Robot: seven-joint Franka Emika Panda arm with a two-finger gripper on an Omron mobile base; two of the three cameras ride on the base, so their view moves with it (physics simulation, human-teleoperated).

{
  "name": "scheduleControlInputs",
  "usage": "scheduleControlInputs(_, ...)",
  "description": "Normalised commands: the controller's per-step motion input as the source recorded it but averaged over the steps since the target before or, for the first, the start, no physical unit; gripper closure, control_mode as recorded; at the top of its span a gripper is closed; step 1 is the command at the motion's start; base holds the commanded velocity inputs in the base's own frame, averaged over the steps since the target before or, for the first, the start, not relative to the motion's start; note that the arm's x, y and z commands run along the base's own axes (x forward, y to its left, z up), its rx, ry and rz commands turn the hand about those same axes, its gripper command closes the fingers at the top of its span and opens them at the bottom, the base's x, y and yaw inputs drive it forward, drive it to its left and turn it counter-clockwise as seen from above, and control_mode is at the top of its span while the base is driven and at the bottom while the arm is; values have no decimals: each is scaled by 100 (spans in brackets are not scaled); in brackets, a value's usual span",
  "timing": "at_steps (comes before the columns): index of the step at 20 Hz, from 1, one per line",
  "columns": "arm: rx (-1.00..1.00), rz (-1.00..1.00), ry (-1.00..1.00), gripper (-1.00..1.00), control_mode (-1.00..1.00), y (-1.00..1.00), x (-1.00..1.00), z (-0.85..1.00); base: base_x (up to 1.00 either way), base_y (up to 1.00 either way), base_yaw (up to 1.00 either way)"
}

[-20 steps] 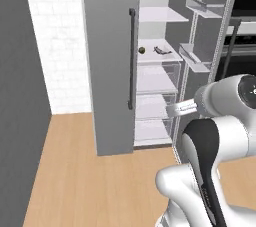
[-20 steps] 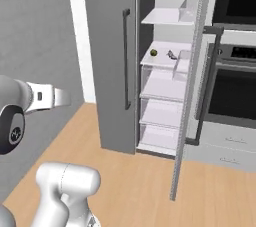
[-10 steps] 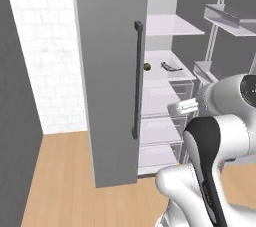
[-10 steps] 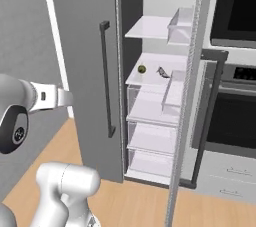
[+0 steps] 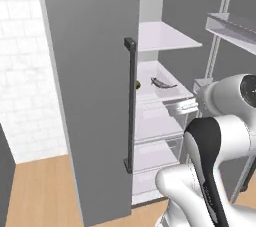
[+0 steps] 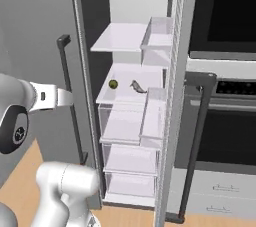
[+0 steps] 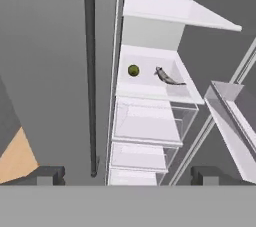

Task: Place one lime and one fish in each tupperware on the nearby counter, to pack two identical lunches.

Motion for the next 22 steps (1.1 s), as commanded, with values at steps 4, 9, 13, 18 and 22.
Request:
scheduleControlInputs(4, 0, 0, 0, -100, 100, 0, 0, 0, 61, -38, -29)
scheduleControlInputs(9, 0, 0, 0, -100, 100, 0, 0, 0, 68, -26, -23)
scheduleControlInputs(13, 0, 0, 0, -100, 100, 0, 0, 0, 93, -3, -10)
scheduleControlInputs(18, 0, 0, 4, -100, -100, -3, 16, -6, 67, -16, 0)
scheduleControlInputs(22, -2, 2, 30, -100, -100, -27, 80, -58, 0, 0, 0)
